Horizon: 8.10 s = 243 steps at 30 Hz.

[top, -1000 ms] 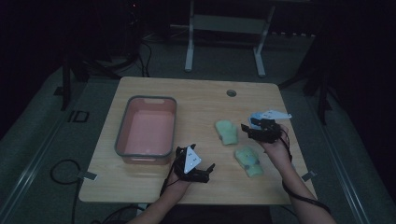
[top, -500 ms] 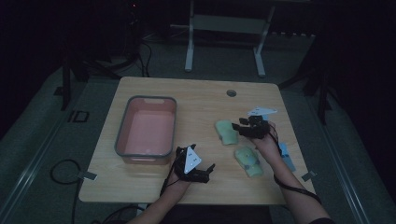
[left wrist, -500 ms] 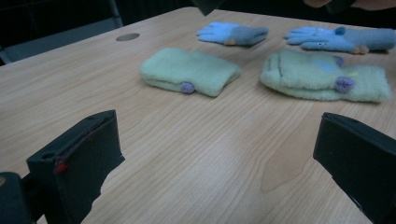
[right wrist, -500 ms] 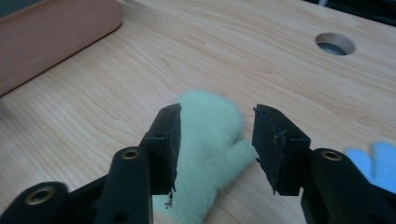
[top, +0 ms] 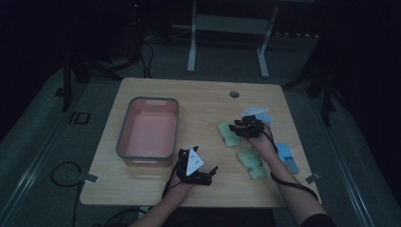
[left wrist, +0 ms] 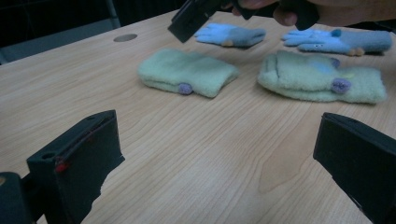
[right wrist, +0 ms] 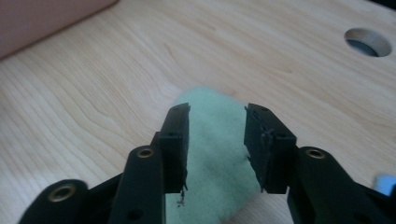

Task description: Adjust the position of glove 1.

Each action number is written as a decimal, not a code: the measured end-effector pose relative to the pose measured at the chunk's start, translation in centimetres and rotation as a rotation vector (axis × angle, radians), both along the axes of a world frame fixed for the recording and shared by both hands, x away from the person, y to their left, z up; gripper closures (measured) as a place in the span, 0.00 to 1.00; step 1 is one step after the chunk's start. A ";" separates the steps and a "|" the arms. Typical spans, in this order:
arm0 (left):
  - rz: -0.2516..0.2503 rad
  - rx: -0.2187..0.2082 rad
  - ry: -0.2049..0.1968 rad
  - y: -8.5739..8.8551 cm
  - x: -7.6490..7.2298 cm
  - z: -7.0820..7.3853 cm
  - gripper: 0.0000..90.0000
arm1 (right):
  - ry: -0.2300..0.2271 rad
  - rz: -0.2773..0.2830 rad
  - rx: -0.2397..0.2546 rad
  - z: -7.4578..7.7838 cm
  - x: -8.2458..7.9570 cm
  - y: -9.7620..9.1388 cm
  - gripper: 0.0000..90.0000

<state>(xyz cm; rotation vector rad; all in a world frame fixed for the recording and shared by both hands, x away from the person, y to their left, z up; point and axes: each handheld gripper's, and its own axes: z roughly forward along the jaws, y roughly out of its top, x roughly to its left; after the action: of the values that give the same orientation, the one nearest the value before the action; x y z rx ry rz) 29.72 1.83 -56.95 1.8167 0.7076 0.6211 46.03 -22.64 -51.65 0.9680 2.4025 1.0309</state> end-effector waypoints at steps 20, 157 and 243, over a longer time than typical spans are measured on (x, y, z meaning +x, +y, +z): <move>0.001 0.004 -0.003 -0.1 0.0 0.0 0.01 | 0.097 0.001 -0.074 -2.9 1.4 1.3 0.91; 0.002 0.004 -0.001 -0.1 0.0 0.0 0.01 | 0.039 -0.502 0.047 0.1 -11.3 -5.7 0.97; 0.006 -0.005 0.002 0.0 0.0 0.0 0.01 | -0.016 -0.157 -0.002 5.0 -9.8 -5.4 0.96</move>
<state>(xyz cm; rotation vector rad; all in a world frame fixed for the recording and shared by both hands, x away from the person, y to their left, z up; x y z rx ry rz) 29.74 1.86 -56.95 1.8117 0.7162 0.6209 36.28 -28.06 -46.68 1.1229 2.2724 0.9758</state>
